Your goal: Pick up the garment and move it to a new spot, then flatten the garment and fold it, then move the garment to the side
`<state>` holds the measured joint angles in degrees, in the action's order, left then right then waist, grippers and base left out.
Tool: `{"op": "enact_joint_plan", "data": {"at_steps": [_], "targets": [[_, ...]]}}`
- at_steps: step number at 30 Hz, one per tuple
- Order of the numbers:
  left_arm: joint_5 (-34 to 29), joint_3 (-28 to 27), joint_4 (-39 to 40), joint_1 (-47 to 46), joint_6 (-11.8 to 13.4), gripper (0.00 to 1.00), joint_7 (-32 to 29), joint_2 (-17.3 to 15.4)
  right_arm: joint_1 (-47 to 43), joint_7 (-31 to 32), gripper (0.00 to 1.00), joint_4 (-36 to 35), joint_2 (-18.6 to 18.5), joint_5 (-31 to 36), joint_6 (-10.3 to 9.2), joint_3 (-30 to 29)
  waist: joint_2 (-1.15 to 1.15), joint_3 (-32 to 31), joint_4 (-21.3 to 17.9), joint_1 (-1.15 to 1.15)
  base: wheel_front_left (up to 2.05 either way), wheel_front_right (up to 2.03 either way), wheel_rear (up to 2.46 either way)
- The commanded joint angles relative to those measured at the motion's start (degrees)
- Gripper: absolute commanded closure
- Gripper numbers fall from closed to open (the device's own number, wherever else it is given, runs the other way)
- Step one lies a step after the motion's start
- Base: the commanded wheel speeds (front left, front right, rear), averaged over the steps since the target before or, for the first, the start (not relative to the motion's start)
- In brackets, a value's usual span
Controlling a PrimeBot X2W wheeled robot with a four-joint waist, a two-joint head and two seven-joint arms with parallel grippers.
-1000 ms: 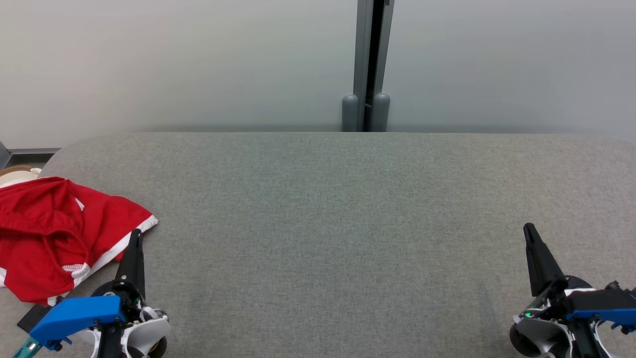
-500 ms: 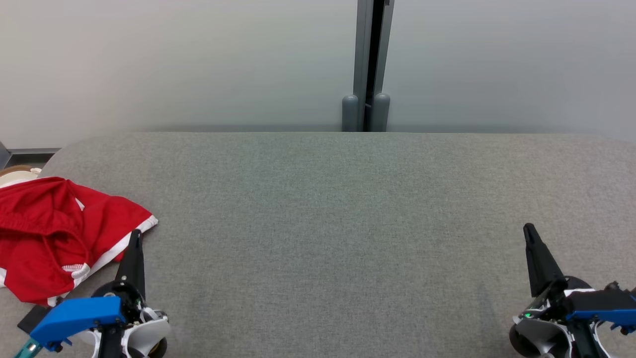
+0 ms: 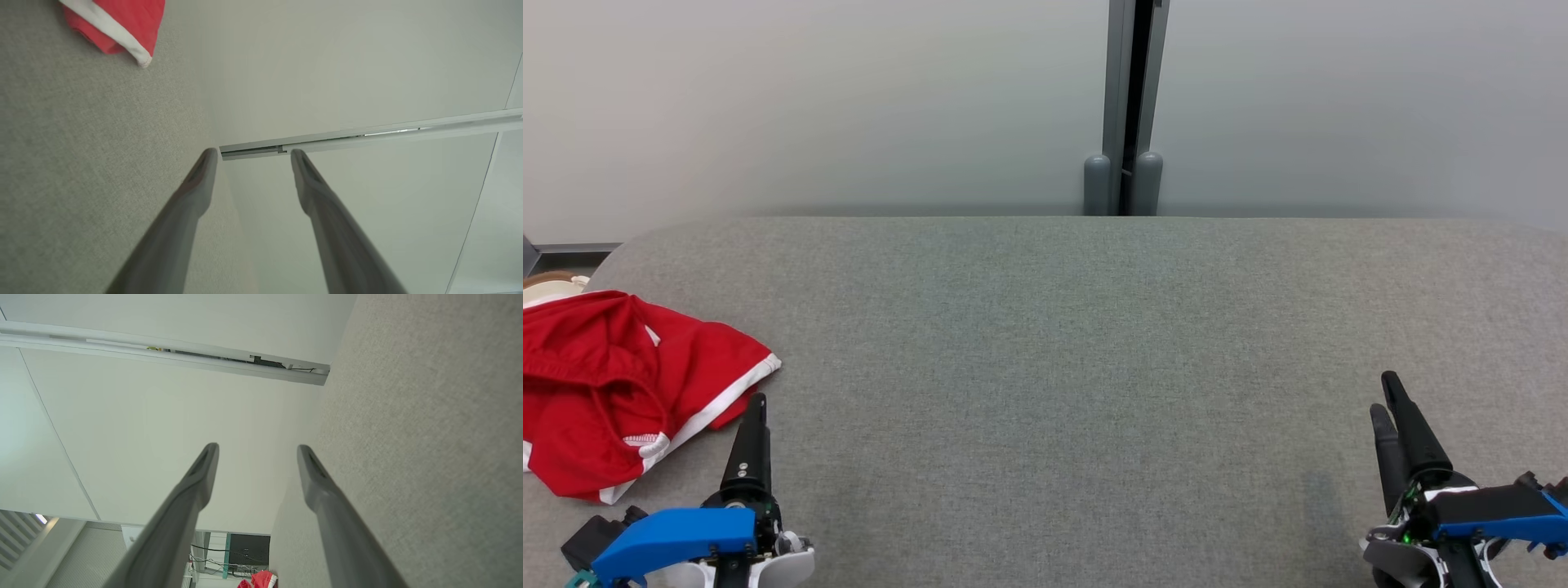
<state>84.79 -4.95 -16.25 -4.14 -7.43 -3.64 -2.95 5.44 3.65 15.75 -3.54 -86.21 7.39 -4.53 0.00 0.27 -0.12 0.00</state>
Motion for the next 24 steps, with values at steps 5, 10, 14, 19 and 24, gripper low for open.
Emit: {"op": "enact_joint_plan", "data": {"at_steps": [5,10,14,19,24], "targets": [[-8.6,0.9,0.9,-1.6,0.0,0.00,1.8,-0.7,1.0,-1.8,0.00,-1.0,-0.8,7.2,0.09,0.5,0.00,0.0,-0.1,0.00,0.00,0.00,0.00],[-15.3,1.3,0.6,-1.6,0.0,0.00,3.1,-0.7,1.2,-3.1,0.00,-0.6,-0.8,12.4,0.09,1.2,0.00,0.0,-0.1,0.00,0.00,0.00,0.00],[-20.1,1.6,0.0,-1.6,0.1,0.00,4.0,-0.6,1.4,-4.0,0.00,-0.1,-1.1,16.4,0.10,1.9,0.00,0.0,-0.2,0.00,0.00,0.00,0.00],[-25.6,2.6,-0.9,-2.0,0.1,0.00,5.1,-0.8,1.7,-5.1,0.00,0.8,-1.4,21.3,0.10,2.3,0.00,0.1,-0.2,0.00,0.00,0.00,0.00],[-30.5,3.3,-2.0,-2.2,0.1,0.00,6.2,-0.8,2.0,-6.2,0.00,2.2,-1.7,25.7,0.10,2.9,0.00,0.2,-0.1,0.00,0.00,0.00,0.00]]}}
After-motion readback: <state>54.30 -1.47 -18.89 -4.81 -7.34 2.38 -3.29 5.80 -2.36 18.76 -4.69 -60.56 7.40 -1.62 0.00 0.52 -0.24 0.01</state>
